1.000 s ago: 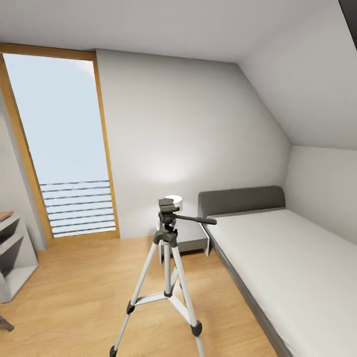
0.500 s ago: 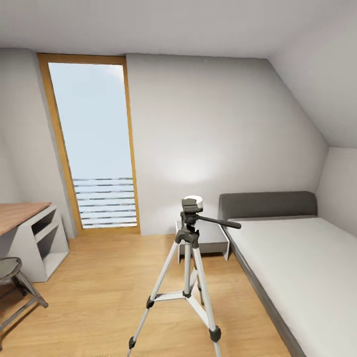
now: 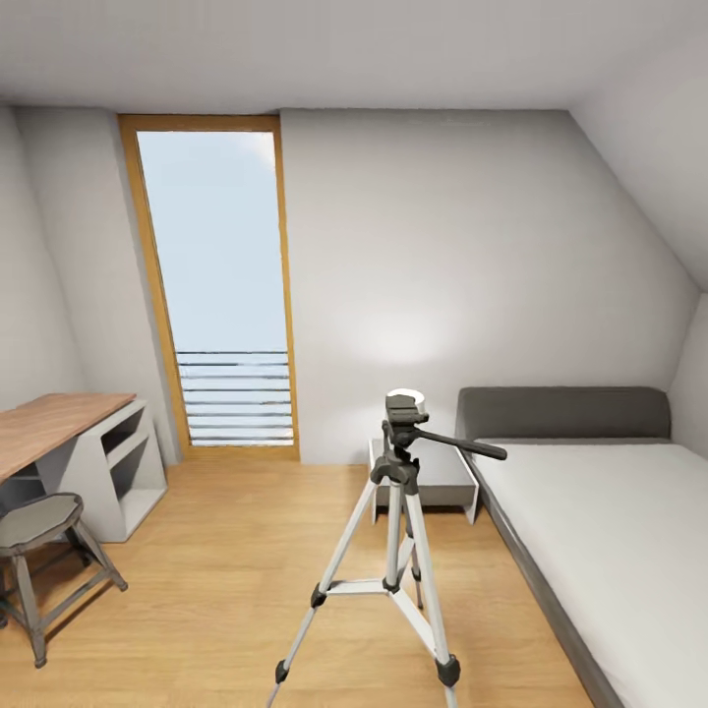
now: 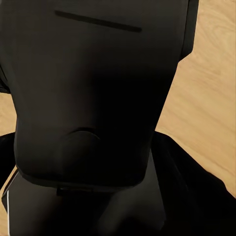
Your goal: Attach the digital camera to the camera tripod in the bedroom.
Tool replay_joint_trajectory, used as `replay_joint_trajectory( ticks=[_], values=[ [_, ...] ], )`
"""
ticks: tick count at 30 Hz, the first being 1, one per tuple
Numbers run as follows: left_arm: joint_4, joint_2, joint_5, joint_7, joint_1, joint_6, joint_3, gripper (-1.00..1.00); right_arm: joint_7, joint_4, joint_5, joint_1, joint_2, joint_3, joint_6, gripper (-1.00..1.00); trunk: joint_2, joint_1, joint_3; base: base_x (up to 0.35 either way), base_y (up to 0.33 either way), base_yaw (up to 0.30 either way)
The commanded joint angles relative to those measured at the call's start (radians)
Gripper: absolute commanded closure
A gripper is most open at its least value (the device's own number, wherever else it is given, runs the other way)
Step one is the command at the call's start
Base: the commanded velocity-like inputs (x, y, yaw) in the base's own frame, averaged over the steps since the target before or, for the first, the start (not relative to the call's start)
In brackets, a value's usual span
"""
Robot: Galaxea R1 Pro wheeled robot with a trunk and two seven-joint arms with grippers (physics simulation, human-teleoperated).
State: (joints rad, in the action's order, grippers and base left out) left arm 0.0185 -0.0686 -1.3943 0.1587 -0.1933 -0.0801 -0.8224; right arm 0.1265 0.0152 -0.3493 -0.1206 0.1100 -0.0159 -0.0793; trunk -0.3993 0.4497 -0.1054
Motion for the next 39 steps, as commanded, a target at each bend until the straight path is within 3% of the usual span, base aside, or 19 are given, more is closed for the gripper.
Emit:
replay_joint_trajectory(
  ticks=[1, 6, 17, 39],
  values=[
    [0.001, 0.000, -0.007, 0.002, 0.000, -0.002, -0.009, 1.00, 0.002, 0.002, -0.003, -0.001, 0.000, -0.001, -0.005, -1.00, -0.001, 0.000, 0.000, 0.007, 0.000, 0.020],
    [0.001, 0.000, 0.001, 0.000, 0.000, 0.000, -0.011, 1.00, 0.002, 0.002, -0.003, -0.001, 0.000, -0.002, -0.006, -1.00, -0.001, 0.000, 0.000, 0.098, -0.041, 0.010],
    [0.001, -0.002, 0.063, -0.001, 0.000, 0.001, -0.012, 1.00, 0.002, 0.002, -0.003, -0.001, 0.001, -0.003, -0.007, -1.00, -0.001, 0.000, 0.000, 0.222, -0.134, 0.001],
    [0.001, -0.002, 0.072, -0.001, 0.000, -0.002, -0.010, 1.00, 0.002, 0.002, -0.002, -0.001, 0.001, -0.003, -0.005, -1.00, -0.001, 0.000, 0.000, 0.025, -0.016, 0.000]
  ],
)
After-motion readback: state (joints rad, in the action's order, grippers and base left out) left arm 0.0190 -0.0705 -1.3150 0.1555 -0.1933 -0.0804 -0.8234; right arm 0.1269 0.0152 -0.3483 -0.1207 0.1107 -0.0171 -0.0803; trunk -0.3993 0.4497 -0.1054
